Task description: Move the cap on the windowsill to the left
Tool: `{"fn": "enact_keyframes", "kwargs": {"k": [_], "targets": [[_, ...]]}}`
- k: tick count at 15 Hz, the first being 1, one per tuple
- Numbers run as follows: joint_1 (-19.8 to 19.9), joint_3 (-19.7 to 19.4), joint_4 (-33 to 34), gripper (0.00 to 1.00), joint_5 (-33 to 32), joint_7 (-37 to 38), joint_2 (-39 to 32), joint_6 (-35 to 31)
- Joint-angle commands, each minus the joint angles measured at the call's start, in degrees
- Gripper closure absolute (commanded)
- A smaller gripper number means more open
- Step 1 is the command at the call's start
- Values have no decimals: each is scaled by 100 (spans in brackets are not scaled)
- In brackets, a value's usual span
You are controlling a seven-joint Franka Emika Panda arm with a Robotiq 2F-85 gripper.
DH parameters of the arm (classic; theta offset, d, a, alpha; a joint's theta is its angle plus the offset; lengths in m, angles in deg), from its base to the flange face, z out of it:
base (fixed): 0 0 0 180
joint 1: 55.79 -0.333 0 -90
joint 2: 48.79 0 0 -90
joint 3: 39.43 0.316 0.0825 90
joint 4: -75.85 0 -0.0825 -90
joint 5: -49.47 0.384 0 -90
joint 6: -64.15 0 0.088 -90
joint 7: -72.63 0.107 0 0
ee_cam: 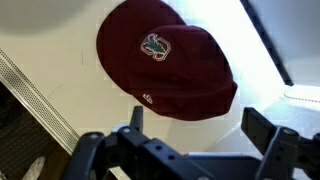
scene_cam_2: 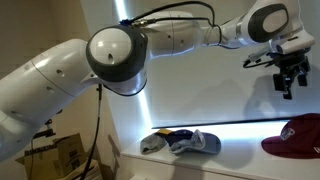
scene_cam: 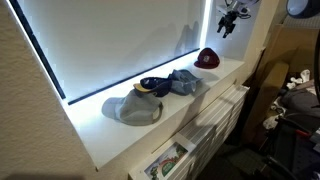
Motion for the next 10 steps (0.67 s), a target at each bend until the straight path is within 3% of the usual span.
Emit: {"fn": "enact_keyframes", "kwargs": {"k": [1, 4, 5, 10], "targets": [[297, 368, 359, 0, -346, 44, -479, 316], [428, 423, 341, 0, -616, 47, -888, 718], [285, 291, 46, 0, -467, -1, -568, 422], [357, 309, 149, 0, -537, -1, -868, 520]]}}
